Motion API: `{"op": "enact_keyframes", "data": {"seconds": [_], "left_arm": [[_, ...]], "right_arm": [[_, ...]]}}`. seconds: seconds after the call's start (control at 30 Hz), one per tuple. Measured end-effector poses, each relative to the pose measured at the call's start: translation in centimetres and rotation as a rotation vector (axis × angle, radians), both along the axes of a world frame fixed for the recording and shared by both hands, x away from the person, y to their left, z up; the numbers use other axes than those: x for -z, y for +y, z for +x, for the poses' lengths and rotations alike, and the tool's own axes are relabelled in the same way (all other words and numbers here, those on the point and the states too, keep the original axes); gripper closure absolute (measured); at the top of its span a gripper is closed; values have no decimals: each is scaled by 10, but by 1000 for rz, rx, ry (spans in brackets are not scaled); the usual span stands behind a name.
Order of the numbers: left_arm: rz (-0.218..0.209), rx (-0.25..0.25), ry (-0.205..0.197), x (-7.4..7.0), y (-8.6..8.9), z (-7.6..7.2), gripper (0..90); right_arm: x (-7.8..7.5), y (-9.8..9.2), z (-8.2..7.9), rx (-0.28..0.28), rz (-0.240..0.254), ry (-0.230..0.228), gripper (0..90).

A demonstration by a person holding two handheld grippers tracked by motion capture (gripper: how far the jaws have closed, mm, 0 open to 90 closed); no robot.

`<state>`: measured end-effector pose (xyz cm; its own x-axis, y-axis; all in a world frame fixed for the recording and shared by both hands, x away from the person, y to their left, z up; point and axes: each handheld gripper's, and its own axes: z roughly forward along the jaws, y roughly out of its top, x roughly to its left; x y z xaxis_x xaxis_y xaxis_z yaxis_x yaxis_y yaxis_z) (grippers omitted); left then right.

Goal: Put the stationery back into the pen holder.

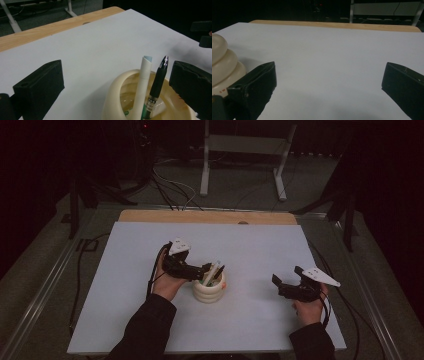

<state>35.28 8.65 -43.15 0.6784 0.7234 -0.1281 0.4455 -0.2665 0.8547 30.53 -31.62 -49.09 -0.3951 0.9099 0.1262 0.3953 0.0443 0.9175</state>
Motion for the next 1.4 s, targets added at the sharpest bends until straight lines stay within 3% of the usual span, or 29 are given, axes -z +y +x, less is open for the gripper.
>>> {"op": "enact_keyframes", "data": {"seconds": [0.4,1.4], "left_arm": [[53,-64,-23,-2,14,2,1],[50,-125,-24,-6,57,5,1]], "right_arm": [[0,0,0,0,-1,-1,0],[0,1,0,1,-7,2,0]]}}
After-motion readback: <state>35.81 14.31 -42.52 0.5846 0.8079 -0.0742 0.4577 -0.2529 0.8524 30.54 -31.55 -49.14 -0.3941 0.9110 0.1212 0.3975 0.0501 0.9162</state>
